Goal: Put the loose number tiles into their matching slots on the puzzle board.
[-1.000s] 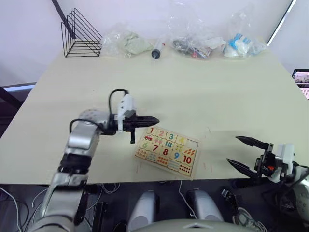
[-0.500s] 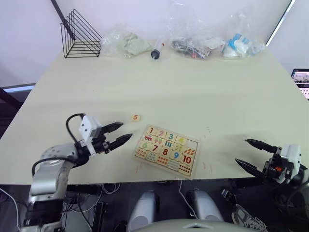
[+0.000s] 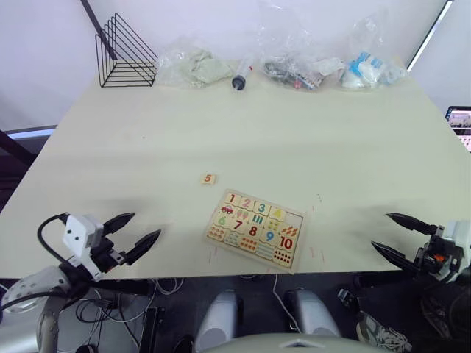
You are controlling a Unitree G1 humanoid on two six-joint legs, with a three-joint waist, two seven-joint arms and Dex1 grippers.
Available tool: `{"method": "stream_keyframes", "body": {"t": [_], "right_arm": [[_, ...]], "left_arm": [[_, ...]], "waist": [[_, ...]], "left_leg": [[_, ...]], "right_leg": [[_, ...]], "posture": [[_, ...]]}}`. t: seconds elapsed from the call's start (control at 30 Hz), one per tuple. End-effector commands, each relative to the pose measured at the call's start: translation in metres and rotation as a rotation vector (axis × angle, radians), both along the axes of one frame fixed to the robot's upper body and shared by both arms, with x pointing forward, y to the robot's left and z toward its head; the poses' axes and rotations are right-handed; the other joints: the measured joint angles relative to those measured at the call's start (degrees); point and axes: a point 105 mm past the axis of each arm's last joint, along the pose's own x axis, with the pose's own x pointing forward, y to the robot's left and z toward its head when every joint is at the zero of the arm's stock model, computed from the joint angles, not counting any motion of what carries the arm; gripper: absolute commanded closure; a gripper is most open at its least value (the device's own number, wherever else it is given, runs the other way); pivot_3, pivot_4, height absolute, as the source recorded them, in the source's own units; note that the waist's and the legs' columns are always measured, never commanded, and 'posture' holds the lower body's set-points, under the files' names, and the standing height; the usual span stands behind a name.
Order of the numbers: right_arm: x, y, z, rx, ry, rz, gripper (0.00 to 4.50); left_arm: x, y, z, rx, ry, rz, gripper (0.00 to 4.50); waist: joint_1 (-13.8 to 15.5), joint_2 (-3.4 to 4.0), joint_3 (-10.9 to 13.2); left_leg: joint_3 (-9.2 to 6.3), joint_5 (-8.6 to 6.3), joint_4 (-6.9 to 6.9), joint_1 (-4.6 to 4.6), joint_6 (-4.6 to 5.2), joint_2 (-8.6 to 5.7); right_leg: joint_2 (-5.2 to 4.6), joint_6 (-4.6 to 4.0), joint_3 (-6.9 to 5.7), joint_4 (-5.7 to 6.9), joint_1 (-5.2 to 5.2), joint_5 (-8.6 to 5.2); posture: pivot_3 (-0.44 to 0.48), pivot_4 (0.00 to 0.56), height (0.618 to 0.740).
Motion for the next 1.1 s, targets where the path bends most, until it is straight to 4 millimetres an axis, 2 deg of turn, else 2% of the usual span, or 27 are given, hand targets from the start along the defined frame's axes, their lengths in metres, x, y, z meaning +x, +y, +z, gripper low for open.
{"method": "stream_keyframes", "body": {"t": [0.03, 0.5, 1.1], "right_arm": [[0.001, -0.006, 0.008, -0.007, -0.034, -0.007, 0.0], [0.001, -0.001, 0.002, -0.001, -0.049, -0.001, 0.0], [-0.003, 0.005, 0.0, -0.002, -0.063, 0.013, 0.0]], "left_arm": [[-0.003, 0.006, 0.007, 0.018, -0.055, 0.021, 0.05], [0.005, 0.01, 0.009, 0.035, -0.066, -0.001, 0.05], [0.007, 0.017, -0.003, 0.04, -0.05, -0.033, 0.05]], "waist": [[-0.05, -0.01, -0.01], [-0.25, -0.01, -0.01], [-0.23, -0.01, -0.01]], "left_leg": [[0.01, 0.0, 0.0, 0.0, 0.0, 0.0], [0.04, 0.0, -0.01, 0.01, 0.0, 0.01], [0.05, 0.0, -0.03, 0.01, 0.0, 0.03]], "right_leg": [[0.0, 0.0, 0.0, 0.0, 0.0, 0.0], [0.03, 0.03, 0.0, 0.0, -0.01, 0.02], [0.03, 0.03, 0.01, -0.01, -0.02, 0.02]], "posture": [[0.0, 0.15, 0.74], [0.0, 0.15, 0.74], [0.0, 0.15, 0.74]]}}
